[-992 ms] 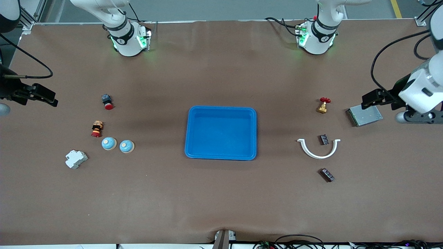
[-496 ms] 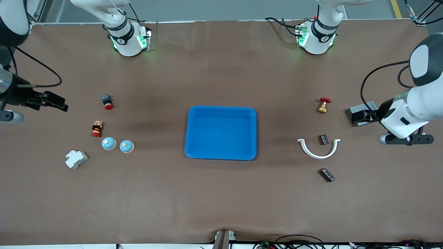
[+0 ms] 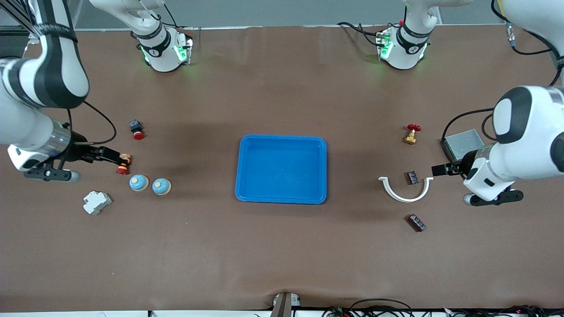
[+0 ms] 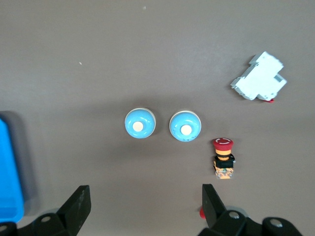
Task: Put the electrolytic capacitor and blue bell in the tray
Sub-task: 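Reach the right gripper to a blue bell while the left gripper reaches a capacitor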
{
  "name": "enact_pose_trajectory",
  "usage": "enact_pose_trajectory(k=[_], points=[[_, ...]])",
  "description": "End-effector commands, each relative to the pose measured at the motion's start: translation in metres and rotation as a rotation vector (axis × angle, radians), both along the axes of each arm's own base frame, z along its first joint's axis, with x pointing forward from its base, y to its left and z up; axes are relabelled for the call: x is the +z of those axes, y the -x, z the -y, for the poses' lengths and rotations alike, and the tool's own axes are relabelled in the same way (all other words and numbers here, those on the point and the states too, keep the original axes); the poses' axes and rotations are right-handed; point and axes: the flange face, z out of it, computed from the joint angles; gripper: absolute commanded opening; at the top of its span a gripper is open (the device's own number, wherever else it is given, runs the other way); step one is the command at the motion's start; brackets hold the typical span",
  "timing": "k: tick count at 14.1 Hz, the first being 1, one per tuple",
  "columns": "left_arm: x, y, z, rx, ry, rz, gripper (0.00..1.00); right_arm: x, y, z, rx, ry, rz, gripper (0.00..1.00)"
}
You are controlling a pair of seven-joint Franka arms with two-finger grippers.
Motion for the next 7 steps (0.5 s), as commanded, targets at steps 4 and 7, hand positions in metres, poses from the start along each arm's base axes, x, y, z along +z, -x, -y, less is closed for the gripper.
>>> enact_pose_trajectory(k=[4, 7], points=[[-0.062, 0.026, 0.013, 0.065, -0.008, 0.085, 1.0, -0.083, 0.007, -0.009, -0.016, 0.003, 0.055, 1.0], [-0.093, 0.038, 0.027, 0.105, -0.023, 0.088, 1.0, -0.116, 0.002, -0.016, -0.009, 0.011, 0.053, 1.0]])
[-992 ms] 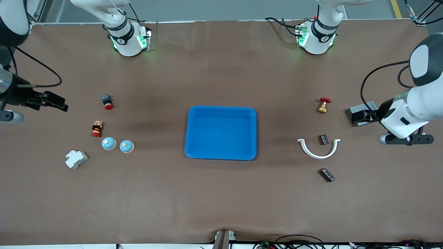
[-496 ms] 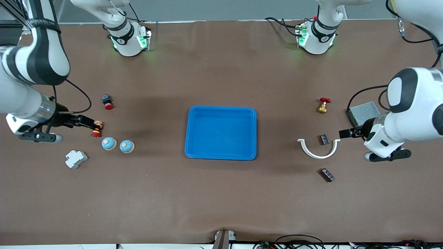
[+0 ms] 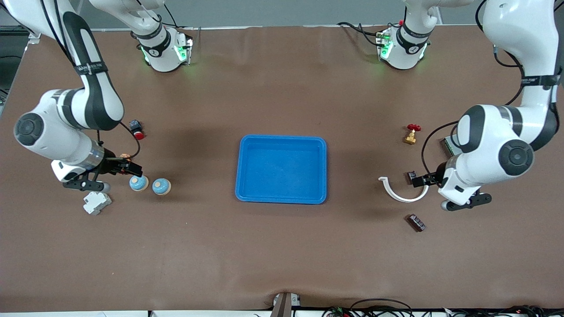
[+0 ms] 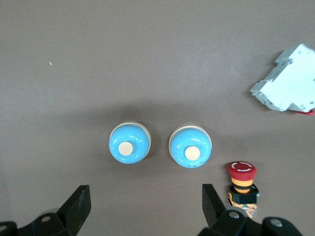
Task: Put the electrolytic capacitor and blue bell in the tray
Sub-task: 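Reach the right gripper to a blue bell while the left gripper reaches a capacitor, then grasp the blue bell with the right gripper while the left gripper grasps the capacitor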
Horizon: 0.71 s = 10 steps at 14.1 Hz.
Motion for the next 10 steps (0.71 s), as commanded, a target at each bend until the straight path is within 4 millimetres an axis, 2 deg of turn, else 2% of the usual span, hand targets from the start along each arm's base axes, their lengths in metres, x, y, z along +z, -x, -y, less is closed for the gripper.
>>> enact_pose_trajectory(k=[1, 6, 8, 10], points=[[-0.01, 0.021, 0.011, 0.026, -0.013, 0.016, 1.0, -0.024, -0.003, -0.01, -0.002, -0.007, 0.013, 1.0], [-0.052, 0.032, 0.006, 0.005, -0.043, -0.013, 1.0, -0.069, 0.0, -0.017, -0.007, 0.006, 0.036, 1.0], [-0.07, 0.032, 0.003, 0.007, -0.045, -0.031, 1.0, -0.089, 0.003, -0.028, -0.008, 0.013, 0.07, 1.0], [-0.079, 0.032, 0.0, 0.005, -0.052, -0.033, 1.0, -0.104, 0.004, -0.038, -0.016, 0.017, 0.072, 1.0]])
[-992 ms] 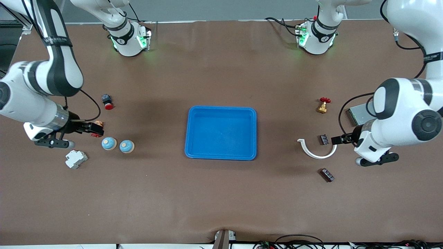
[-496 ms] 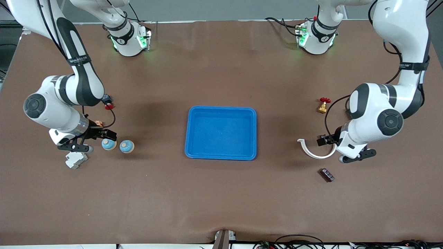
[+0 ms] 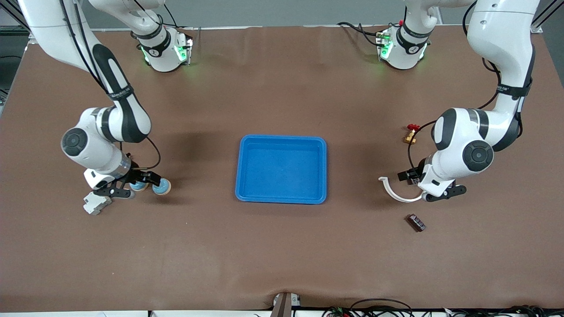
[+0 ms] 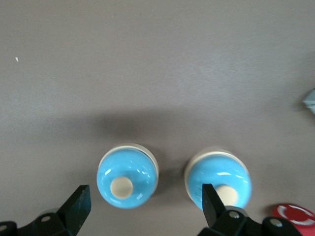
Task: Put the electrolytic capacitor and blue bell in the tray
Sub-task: 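Grasp the blue bell with the right gripper while the left gripper grasps the capacitor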
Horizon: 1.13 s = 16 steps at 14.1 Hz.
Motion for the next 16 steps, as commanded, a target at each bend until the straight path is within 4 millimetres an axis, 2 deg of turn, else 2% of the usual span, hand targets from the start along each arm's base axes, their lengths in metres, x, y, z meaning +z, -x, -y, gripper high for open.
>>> enact_pose_trajectory(k=[1, 4, 6, 9, 10, 11, 12, 13, 16], points=[[-0.01, 0.0, -0.003, -0.002, -0.019, 0.005, 1.0, -0.017, 0.002, -0.014, -0.022, -0.007, 0.003, 1.0], [-0.024, -0.002, -0.006, 0.002, -0.021, -0.003, 1.0, -0.03, 0.003, -0.026, -0.017, -0.012, 0.016, 1.0], [-0.034, -0.001, -0.008, 0.005, -0.023, -0.009, 1.0, -0.036, 0.003, -0.026, -0.018, -0.01, 0.024, 1.0], [-0.043, 0.001, -0.01, 0.004, -0.025, -0.024, 1.0, -0.036, 0.002, -0.026, -0.016, -0.01, 0.024, 1.0], [-0.044, 0.001, -0.011, 0.007, -0.025, -0.025, 1.0, -0.036, 0.002, -0.026, -0.016, -0.01, 0.024, 0.97], [-0.046, 0.001, -0.013, 0.011, -0.025, -0.029, 1.0, -0.036, 0.002, -0.026, -0.016, -0.01, 0.024, 0.78], [-0.049, 0.001, -0.013, 0.012, -0.025, -0.033, 1.0, -0.035, 0.001, -0.026, -0.017, -0.01, 0.024, 0.45], [-0.052, 0.001, -0.013, 0.012, -0.025, -0.038, 1.0, -0.036, 0.002, -0.026, -0.017, -0.01, 0.021, 0.01], [-0.061, 0.003, -0.014, 0.012, -0.028, -0.051, 1.0, -0.035, 0.002, -0.026, -0.017, -0.011, 0.016, 0.0]])
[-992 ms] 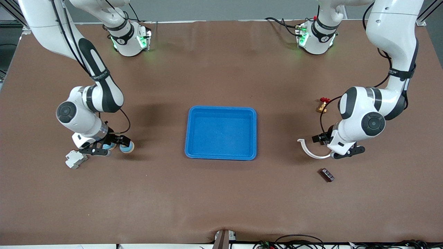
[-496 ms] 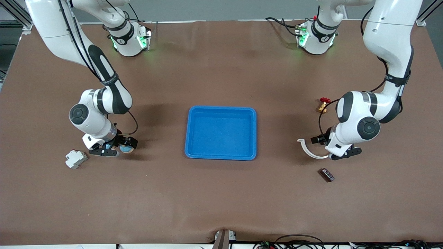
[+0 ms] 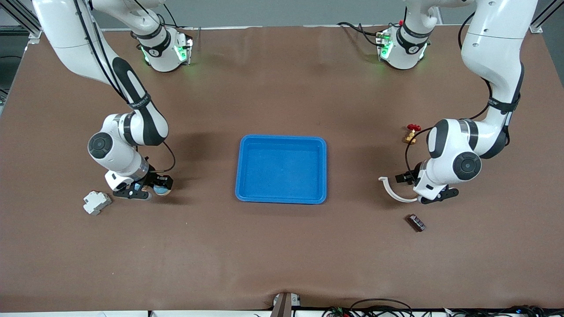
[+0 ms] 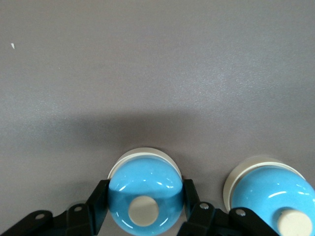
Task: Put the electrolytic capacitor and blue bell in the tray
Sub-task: 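Grasp the blue bell with the right gripper while the left gripper grasps the capacitor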
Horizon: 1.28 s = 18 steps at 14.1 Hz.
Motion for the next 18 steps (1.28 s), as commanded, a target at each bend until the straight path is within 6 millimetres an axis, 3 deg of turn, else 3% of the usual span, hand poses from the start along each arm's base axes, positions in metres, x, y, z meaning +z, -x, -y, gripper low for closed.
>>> enact_pose_trajectory(k=[1, 2, 5, 7, 10, 14, 15, 18], points=[[-0.008, -0.002, -0.004, -0.005, -0.02, -0.002, 1.0, 0.003, 0.0, -0.003, -0.015, -0.008, -0.003, 0.0], [-0.008, -0.002, -0.005, -0.006, -0.022, -0.002, 1.0, 0.007, -0.001, -0.005, -0.006, -0.01, -0.006, 0.0], [-0.012, -0.004, -0.013, 0.004, -0.025, -0.003, 1.0, 0.048, 0.0, -0.019, 0.003, -0.028, -0.096, 0.0], [-0.013, -0.005, -0.013, 0.004, -0.025, -0.004, 0.77, 0.076, 0.001, -0.037, -0.019, -0.035, -0.118, 0.0], [-0.013, -0.005, -0.013, 0.006, -0.025, -0.003, 0.46, 0.099, 0.012, -0.086, -0.07, -0.041, -0.124, 0.0], [-0.013, -0.005, -0.012, 0.011, -0.026, -0.003, 0.05, 0.106, 0.033, -0.169, -0.139, -0.044, -0.116, 0.0], [-0.012, -0.006, -0.012, 0.012, -0.026, -0.001, 0.0, 0.108, 0.035, -0.184, -0.157, -0.047, -0.112, 0.0], [0.001, -0.014, -0.01, 0.019, -0.026, 0.017, 0.0, 0.12, 0.049, -0.234, -0.193, -0.06, -0.099, 0.0]])
